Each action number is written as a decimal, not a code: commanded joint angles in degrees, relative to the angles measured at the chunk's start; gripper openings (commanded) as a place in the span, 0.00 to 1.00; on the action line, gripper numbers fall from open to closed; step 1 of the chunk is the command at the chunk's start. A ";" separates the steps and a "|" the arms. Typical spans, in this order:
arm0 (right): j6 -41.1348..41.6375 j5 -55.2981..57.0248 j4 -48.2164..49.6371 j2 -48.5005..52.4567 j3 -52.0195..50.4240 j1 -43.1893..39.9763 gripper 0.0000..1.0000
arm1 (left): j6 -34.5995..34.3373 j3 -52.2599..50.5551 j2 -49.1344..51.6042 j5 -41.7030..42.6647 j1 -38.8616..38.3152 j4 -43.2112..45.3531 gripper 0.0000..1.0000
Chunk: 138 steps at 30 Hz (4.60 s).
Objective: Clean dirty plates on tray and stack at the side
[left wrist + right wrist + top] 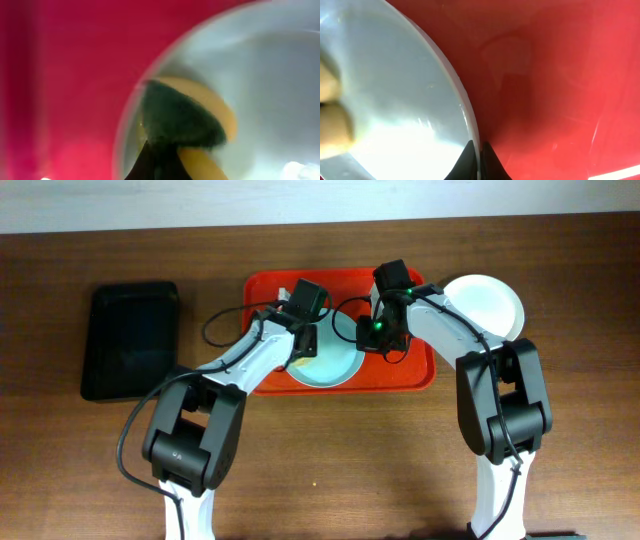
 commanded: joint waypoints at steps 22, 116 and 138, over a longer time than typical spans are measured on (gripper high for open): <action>-0.33 2.21 -0.79 0.81 -0.13 -0.13 0.04 | -1.40 -1.05 -3.37 5.05 43.52 2.47 0.16; -6.25 18.12 18.93 -124.10 -74.38 -11.98 0.99 | -1.42 2.05 -22.23 14.14 43.60 -1.20 0.99; -8.48 19.39 36.13 -124.10 -88.54 -11.98 0.99 | -1.42 2.05 -22.23 14.14 43.60 -1.20 0.99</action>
